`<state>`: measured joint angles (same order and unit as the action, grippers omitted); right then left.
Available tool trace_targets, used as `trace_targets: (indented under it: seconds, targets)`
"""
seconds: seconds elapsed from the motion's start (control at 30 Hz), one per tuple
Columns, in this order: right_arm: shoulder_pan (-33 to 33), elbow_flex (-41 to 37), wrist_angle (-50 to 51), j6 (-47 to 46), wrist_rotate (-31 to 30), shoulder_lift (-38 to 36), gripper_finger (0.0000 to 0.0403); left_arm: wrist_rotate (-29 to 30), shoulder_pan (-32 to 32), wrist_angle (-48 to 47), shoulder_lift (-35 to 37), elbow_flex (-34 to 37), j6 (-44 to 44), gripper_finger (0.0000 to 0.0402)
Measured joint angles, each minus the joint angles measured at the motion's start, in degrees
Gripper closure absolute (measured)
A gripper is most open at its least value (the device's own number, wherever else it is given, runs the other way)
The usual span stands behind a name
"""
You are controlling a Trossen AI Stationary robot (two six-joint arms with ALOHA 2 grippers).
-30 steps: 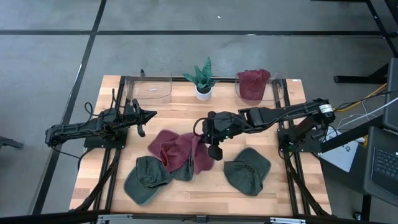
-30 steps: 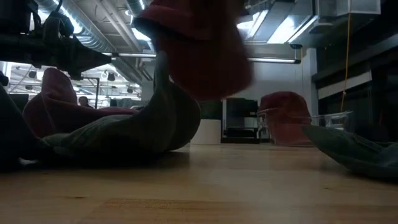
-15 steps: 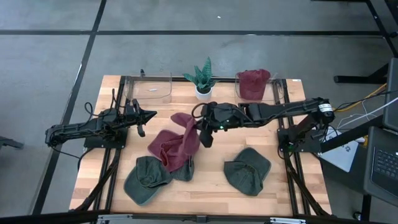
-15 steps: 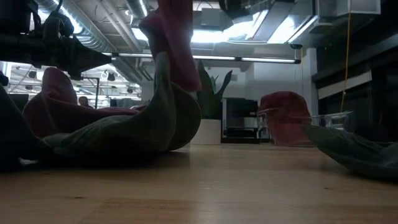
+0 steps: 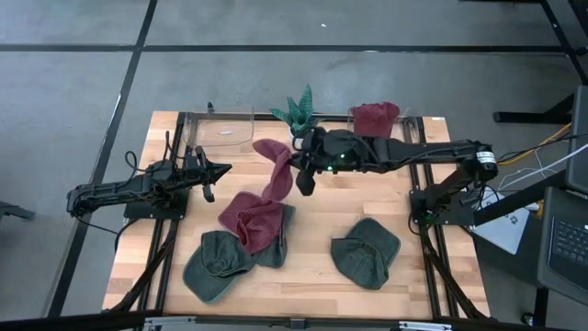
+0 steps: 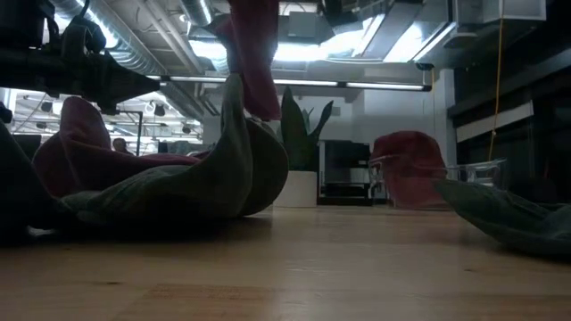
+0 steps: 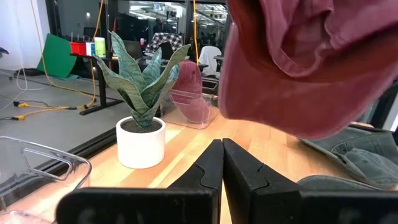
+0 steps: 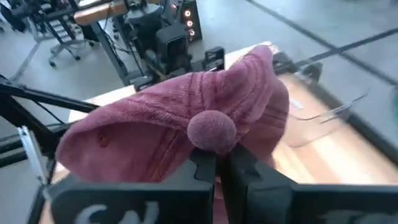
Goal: Pick & Place hat
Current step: Put the right red cap into the right transparent bin
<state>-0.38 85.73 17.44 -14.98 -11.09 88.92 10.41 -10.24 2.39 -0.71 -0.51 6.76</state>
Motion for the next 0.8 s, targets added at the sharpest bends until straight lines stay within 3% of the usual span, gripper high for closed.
trace_targets:
  seconds: [0.13,0.47,0.8]
  targets:
    - [-1.17,0.0,0.18,3.72,-0.31,-1.94,0.0393,0.0,0.02,-0.01,0.02,0.02,0.0,0.0398]
    - [-2.66,0.0,7.08,6.71,-8.33,-7.97,0.0393,0.0,0.02,-0.02,0.02,0.02,0.0,0.0398]
    - [-5.57,-0.01,17.15,0.63,-23.49,-12.83,0.0393,0.01,0.02,-0.01,0.02,0.01,0.0,0.0397]
